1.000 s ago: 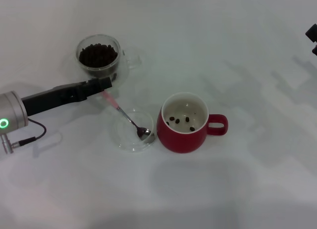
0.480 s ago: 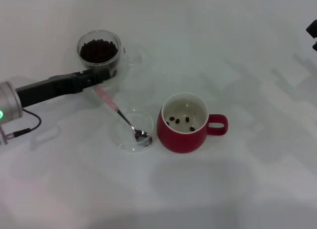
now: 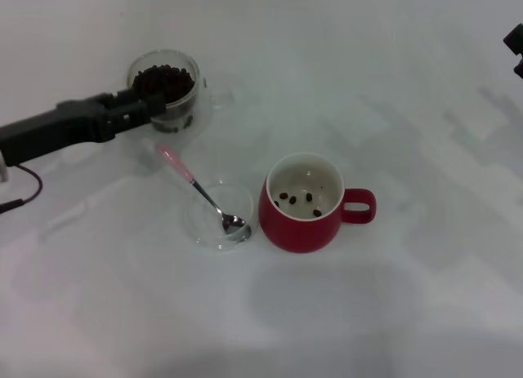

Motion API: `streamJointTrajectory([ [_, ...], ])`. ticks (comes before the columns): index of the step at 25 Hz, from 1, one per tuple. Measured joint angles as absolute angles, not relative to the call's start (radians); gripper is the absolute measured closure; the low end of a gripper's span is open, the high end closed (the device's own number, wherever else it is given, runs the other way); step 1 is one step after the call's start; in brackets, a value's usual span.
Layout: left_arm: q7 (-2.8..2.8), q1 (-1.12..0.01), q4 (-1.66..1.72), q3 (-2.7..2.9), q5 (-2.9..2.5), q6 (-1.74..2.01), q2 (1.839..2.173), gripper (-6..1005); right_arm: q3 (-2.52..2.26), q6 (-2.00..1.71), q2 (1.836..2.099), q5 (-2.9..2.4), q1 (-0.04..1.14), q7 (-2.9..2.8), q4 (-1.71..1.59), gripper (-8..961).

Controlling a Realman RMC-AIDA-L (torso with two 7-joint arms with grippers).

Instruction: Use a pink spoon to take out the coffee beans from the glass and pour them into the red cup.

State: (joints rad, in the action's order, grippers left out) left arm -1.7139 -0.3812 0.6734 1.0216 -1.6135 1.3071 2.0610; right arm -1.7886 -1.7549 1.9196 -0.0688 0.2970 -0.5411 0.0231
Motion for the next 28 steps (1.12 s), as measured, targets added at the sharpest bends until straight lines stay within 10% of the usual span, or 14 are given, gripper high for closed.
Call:
streamJointTrajectory([
  [28,-1.04,-0.355,0.557,0.537,-1.466,1.305,2.071,300,-1.77,-1.869,2.006,-0.036,0.261,-0.469,-0.032,169],
])
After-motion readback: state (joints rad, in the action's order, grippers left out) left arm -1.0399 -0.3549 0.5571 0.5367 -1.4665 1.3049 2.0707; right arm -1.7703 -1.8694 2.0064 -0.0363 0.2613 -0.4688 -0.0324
